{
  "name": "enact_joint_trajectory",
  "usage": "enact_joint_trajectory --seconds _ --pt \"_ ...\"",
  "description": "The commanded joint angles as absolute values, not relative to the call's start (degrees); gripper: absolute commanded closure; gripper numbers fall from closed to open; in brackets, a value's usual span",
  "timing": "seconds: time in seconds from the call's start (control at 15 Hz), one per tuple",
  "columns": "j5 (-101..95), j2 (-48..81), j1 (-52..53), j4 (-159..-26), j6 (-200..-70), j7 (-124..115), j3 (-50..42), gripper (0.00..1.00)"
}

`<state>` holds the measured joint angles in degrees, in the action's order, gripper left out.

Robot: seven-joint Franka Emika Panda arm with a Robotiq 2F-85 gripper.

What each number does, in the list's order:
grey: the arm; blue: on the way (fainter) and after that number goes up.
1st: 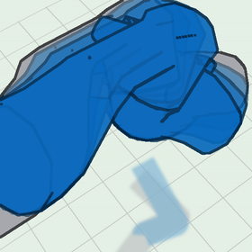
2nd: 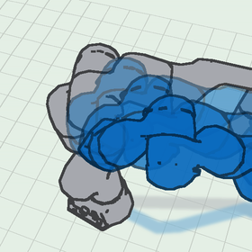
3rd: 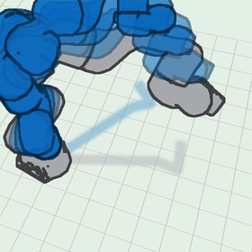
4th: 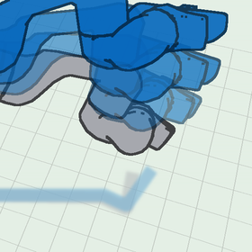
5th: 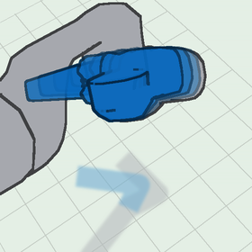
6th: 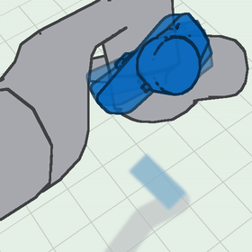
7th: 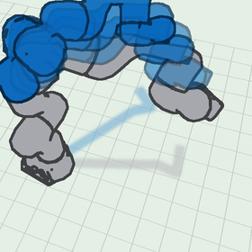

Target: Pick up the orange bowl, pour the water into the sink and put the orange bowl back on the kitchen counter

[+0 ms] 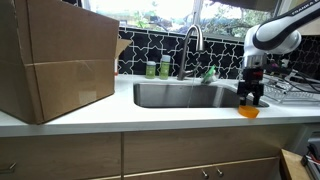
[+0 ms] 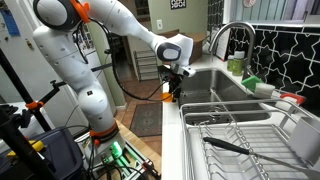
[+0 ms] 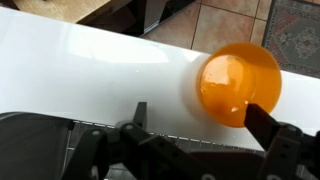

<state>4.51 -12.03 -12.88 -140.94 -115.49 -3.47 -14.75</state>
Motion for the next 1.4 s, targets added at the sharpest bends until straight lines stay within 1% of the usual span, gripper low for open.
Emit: enact_joint_trajectory --seconds 0.0,0.27,0.47,0.53,0.73,1.0,1.33 --pt "4.3 -17.2 -13.8 -142.2 -113.9 -3.4 -14.3 0.00" --pt "1.5 -25.1 -14.3 -142.8 -110.9 -4.1 -13.1 0.00" --pt "0.0 -31.9 -14.6 -142.0 -104.4 -4.6 -11.7 0.00" --pt "1.9 -33.2 -14.7 -140.9 -99.0 -6.3 -11.7 0.00" --pt "1.5 -39.5 -17.6 -140.2 -96.5 -17.0 -8.8 0.00" --pt "-0.1 -43.3 -20.9 -138.9 -97.9 -27.2 -5.2 0.00" --pt "-6.8 -45.1 -24.5 -139.9 -105.3 -35.9 -0.7 0.00"
